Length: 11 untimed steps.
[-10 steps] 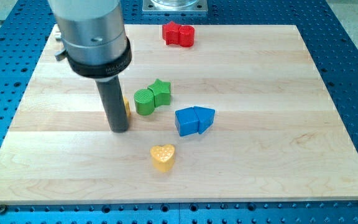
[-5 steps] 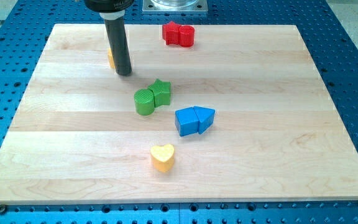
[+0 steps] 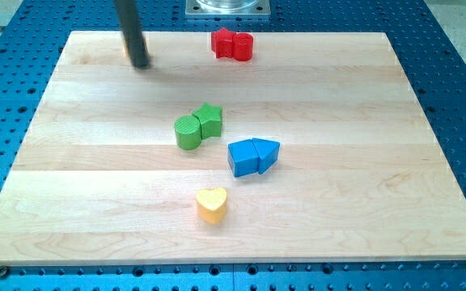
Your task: Move the hexagon to the top left of the board
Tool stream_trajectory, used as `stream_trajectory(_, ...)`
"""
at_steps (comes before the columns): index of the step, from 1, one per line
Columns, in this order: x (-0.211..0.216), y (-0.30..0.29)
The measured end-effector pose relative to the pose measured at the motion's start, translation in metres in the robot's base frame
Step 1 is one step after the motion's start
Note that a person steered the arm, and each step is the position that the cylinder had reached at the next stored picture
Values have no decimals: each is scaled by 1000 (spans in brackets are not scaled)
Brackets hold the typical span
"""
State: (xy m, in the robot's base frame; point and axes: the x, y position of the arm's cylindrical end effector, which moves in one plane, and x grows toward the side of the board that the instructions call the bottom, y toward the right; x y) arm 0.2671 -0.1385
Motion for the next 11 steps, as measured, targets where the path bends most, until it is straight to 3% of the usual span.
stream_trajectory(3, 6, -63)
stream_trajectory(4, 6, -23)
stream_trajectory(5, -24, -18)
stream_trajectory(6, -25, -8)
stream_trajectory(8, -19, -83)
stream_trajectory(9, 20, -79)
stream_trajectory(11, 112, 33)
